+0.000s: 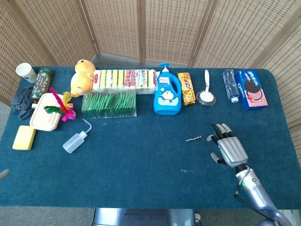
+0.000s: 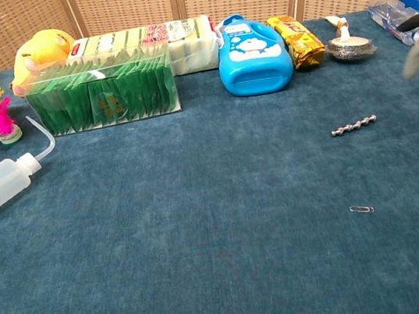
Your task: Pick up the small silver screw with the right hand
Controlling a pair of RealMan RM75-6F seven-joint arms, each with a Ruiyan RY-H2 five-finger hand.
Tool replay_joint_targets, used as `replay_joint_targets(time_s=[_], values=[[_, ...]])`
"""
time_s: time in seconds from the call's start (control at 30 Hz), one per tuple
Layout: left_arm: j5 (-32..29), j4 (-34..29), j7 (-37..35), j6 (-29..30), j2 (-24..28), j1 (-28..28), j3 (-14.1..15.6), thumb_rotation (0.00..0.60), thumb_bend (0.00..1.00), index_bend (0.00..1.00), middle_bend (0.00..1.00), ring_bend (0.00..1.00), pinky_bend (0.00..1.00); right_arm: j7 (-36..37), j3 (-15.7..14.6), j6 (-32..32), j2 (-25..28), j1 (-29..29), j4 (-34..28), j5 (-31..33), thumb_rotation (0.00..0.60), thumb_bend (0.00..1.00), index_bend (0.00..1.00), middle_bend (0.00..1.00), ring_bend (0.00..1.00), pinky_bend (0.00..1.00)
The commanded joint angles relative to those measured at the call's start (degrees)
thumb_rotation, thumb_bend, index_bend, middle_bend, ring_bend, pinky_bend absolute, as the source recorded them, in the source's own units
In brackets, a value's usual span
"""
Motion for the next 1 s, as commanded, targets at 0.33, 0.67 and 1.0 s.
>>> replay_joint_targets(time_s=[0.33, 0.67, 1.0], values=[[-0.5, -0.6, 1.7, -1.1, -0.4, -0.4, 0.0, 0.600, 0.03, 0.00, 0.00, 0.00, 0.00, -1.6, 2.0, -8.3, -6.9, 7.8, 7.1, 5.2, 0.600, 0.40, 0.30, 0.00, 0.00, 0.00], [-1.1, -0.7, 1.9, -1.7, -0.4, -0.6, 0.0, 0.600, 0.03, 0.00, 0.00, 0.00, 0.00, -4.3, 2.2, -10.8, -12.3, 11.5, 11.8, 8.4, 0.600, 0.41, 0.32, 0.00, 0.00, 0.00], [-1.5, -0.4, 1.0, -1.9, -0.2, -0.6, -0.2, 0.600, 0.03, 0.00, 0.00, 0.00, 0.00, -8.8, 2.0, -11.9, -15.2, 14.0, 15.6, 12.0, 0.600, 0.41, 0.32, 0.00, 0.00, 0.00]])
